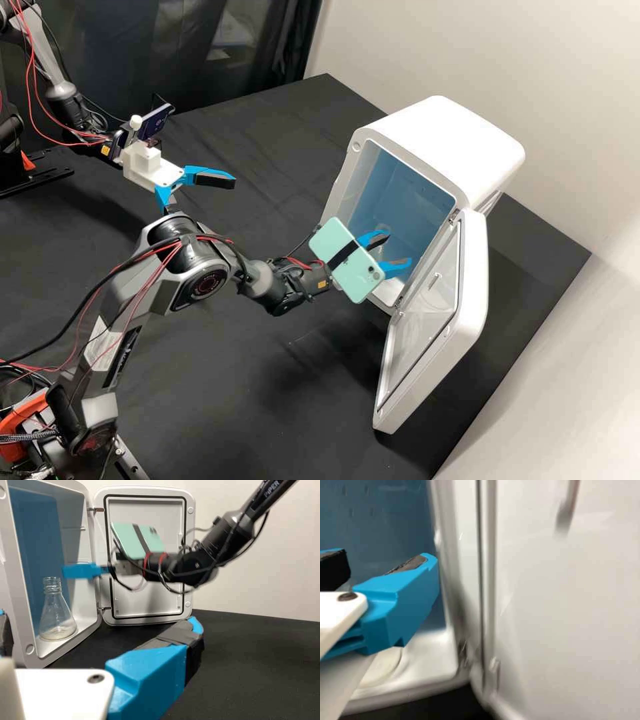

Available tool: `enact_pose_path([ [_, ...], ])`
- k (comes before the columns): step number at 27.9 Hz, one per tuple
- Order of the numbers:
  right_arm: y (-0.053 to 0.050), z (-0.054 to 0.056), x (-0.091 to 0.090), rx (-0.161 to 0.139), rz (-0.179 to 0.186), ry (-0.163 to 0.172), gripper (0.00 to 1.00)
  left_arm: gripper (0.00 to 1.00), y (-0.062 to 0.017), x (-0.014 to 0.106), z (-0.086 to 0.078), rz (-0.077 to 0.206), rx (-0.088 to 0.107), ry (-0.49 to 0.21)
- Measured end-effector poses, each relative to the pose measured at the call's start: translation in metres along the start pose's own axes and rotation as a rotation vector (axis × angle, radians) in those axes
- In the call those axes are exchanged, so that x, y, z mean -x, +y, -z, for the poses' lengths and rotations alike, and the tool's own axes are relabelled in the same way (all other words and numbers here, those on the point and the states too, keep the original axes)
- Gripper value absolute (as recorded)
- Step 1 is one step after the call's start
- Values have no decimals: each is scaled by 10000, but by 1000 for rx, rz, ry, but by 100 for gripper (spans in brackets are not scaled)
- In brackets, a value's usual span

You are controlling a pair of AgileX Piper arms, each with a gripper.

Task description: Take the flask out of the incubator

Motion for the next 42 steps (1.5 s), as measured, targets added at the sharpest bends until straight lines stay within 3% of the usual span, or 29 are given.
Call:
enact_pose_path([
  [2,60,76,-73,25,-13,33,100,100,0,0,0,0,13,0],
  [4,55,100,-104,59,-4,52,100,100,0,0,0,0,13,0],
  [6,16,79,-111,87,17,50,100,100,0,0,0,0,15,0],
  [9,-28,37,-116,100,33,39,100,100,0,0,0,0,15,0],
  [13,-73,13,-28,122,37,68,100,100,0,0,0,0,16,0],
  [18,-113,-4,229,123,81,112,100,100,0,0,0,0,19,0],
  [23,-116,-15,358,117,97,99,100,100,0,0,0,0,19,0],
  [33,-119,-17,372,115,92,105,100,100,0,0,0,0,19,0],
  [42,-71,-20,349,116,76,106,100,100,-46,-9,16,16,24,5],
])
